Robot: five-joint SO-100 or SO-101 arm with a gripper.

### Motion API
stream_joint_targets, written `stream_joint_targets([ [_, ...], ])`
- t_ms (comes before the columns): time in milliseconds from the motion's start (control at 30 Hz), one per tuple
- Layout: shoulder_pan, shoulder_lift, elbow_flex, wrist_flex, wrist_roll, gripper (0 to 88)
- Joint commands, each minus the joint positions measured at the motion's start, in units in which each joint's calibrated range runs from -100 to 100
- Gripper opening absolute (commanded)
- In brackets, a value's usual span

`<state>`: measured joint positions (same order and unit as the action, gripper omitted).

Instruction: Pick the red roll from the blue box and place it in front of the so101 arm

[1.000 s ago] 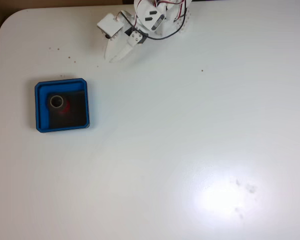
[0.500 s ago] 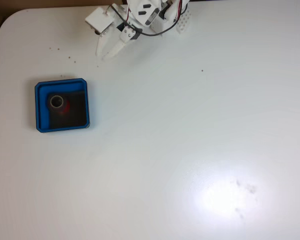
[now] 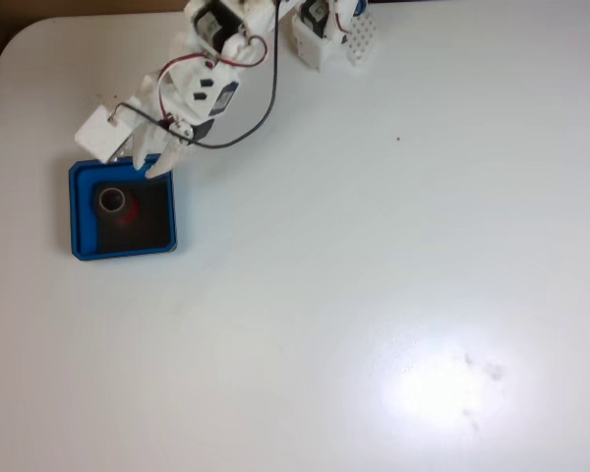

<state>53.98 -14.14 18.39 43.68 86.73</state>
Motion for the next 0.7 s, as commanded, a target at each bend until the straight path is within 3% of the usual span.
stream_joint_targets([
  [0,2.2,8.6,-11.2,-0.8,-0.1,1.0],
  [300,5.9,28.8,-28.0,-0.8,-0.1,2.2],
  [667,6.0,36.1,-29.6,-0.8,-0.2,17.4],
])
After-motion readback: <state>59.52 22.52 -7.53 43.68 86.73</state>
